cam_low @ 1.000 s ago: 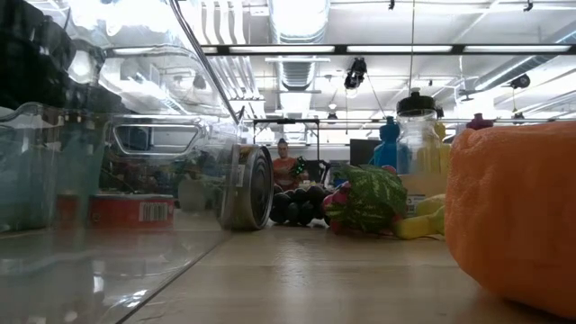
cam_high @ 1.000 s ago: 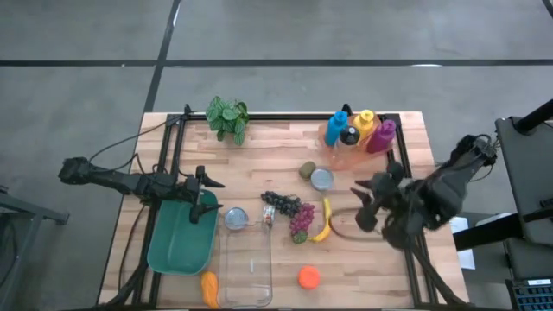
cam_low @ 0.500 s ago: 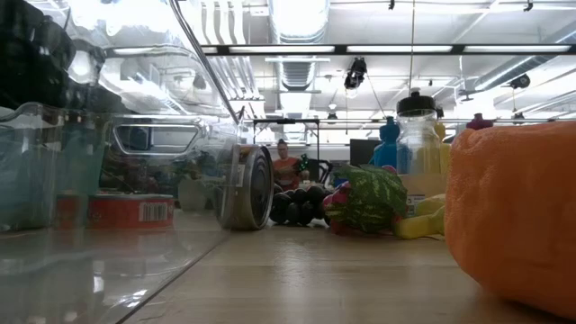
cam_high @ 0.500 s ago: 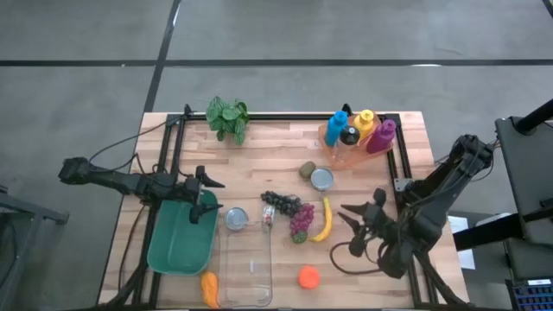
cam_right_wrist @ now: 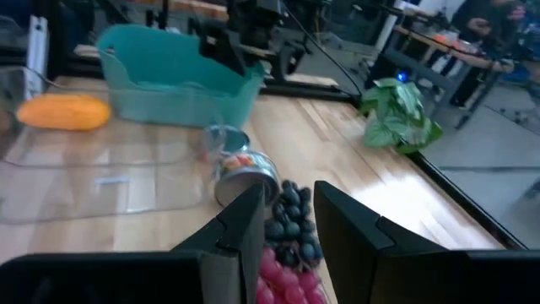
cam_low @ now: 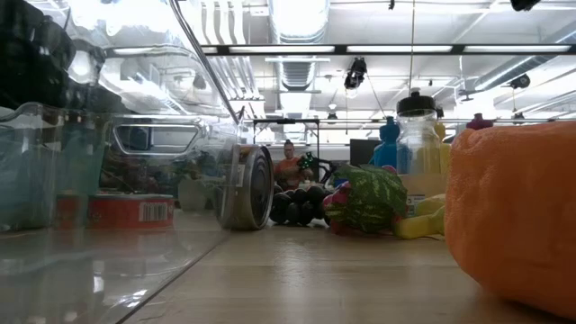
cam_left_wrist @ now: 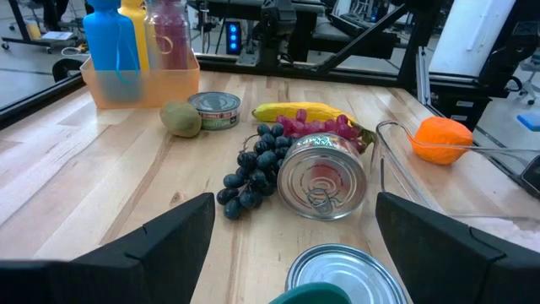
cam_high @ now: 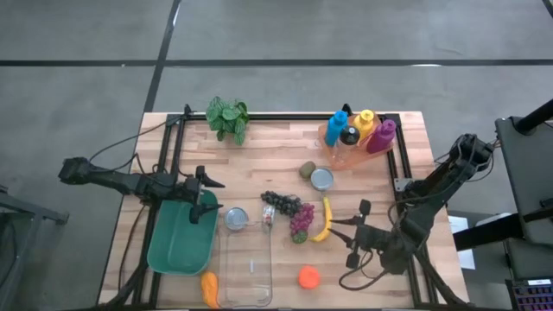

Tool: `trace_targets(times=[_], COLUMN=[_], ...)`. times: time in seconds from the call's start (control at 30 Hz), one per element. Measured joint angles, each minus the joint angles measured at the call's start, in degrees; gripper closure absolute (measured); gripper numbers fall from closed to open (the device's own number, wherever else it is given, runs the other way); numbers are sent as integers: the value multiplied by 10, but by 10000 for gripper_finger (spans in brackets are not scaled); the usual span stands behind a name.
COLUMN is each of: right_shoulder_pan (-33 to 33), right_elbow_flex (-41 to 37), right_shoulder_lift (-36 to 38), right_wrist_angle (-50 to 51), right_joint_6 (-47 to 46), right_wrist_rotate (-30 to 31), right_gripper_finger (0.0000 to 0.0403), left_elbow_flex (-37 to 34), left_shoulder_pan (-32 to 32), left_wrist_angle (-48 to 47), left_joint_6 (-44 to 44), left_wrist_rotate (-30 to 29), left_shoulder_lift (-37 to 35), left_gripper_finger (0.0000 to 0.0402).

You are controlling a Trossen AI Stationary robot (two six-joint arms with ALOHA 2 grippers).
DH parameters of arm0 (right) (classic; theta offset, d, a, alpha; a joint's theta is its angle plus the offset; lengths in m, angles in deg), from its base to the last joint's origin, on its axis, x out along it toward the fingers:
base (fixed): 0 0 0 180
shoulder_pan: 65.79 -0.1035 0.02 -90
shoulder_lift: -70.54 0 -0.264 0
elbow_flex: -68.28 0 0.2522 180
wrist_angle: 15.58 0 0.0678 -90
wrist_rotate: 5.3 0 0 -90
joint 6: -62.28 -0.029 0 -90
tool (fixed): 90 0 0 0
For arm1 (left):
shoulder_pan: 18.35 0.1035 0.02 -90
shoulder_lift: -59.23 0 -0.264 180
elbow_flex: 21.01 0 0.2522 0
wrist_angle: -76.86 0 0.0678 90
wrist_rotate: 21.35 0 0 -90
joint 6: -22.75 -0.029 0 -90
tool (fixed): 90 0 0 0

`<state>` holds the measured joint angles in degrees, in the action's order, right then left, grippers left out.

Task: Pick & Place Food Item
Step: Put the orange fruit into the transparent bin

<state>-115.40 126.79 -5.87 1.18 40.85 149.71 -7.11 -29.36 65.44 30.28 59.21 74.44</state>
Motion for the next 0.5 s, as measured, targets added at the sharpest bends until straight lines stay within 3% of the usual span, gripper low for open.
trace_targets(times=[0.13, 0.5], right_shoulder_pan=[0, 0], right_elbow_flex=[1, 1], right_shoulder_lift=[13, 4], right_wrist_angle=[-7, -4], right_joint_6=[22, 86], right_wrist_rotate=[-36, -140], right_gripper_finger=[295, 213], left_elbow_flex=[0, 0], left_shoulder_pan=[0, 0], left_wrist_angle=[0, 0], left_joint_6=[0, 0], left_wrist_rotate=[0, 0], left_shoulder_lift=[0, 0], left_gripper_finger=[66, 66])
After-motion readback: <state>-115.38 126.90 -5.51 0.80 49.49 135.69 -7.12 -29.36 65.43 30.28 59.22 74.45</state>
